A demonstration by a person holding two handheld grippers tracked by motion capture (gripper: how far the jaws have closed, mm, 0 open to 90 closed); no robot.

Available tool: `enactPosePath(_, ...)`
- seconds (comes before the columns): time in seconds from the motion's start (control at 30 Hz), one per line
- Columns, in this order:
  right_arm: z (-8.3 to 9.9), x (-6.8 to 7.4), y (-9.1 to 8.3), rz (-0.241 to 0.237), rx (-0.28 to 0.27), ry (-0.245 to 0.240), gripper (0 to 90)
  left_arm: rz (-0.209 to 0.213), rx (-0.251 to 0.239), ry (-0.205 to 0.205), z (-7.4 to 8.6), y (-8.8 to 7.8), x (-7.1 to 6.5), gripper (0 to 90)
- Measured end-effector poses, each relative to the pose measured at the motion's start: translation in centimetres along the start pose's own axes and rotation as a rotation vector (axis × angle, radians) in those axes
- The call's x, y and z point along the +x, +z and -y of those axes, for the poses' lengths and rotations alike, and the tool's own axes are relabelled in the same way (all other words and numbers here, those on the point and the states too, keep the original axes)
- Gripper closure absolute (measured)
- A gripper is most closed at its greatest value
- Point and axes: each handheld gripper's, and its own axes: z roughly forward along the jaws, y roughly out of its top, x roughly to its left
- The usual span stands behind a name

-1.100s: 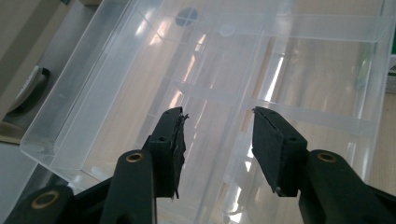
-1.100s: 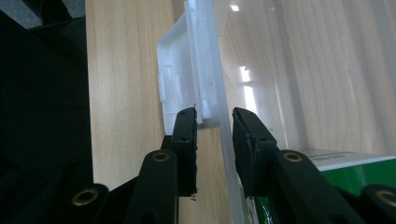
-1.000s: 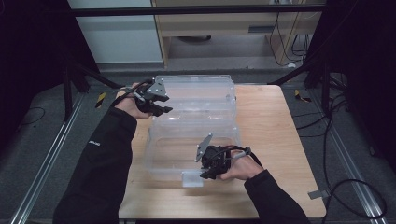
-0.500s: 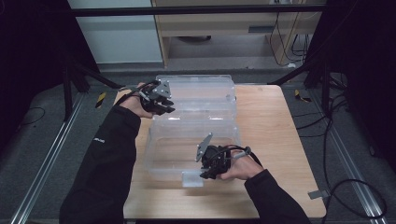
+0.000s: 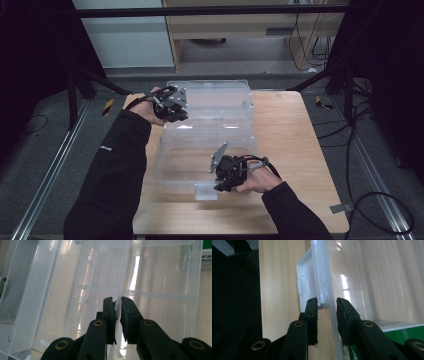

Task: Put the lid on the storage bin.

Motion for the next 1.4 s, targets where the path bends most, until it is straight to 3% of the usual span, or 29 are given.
enactPosePath(0.37, -0.1, 0.0, 0.0, 0.006, 0.003, 0.01, 71.6, 0.003, 0.046, 0.032, -0.7, -0.6, -0.5, 84.7)
enactPosePath(0.53, -0.1, 0.1, 0.0, 0.007, 0.006, 0.011, 71.6, 0.014, 0.045, 0.04, -0.9, -1.1, -1.0, 86.0)
enactPosePath(0.83, -0.1, 0.3, 0.0, 0.02, 0.01, 0.015, 71.5, 0.016, 0.072, 0.068, -1.5, -2.2, -2.6, 86.6)
enactPosePath(1.4, -0.2, 0.5, 0.0, 0.031, 0.014, 0.01, 71.5, -0.006, 0.051, 0.093, -1.1, -3.6, -6.2, 86.6)
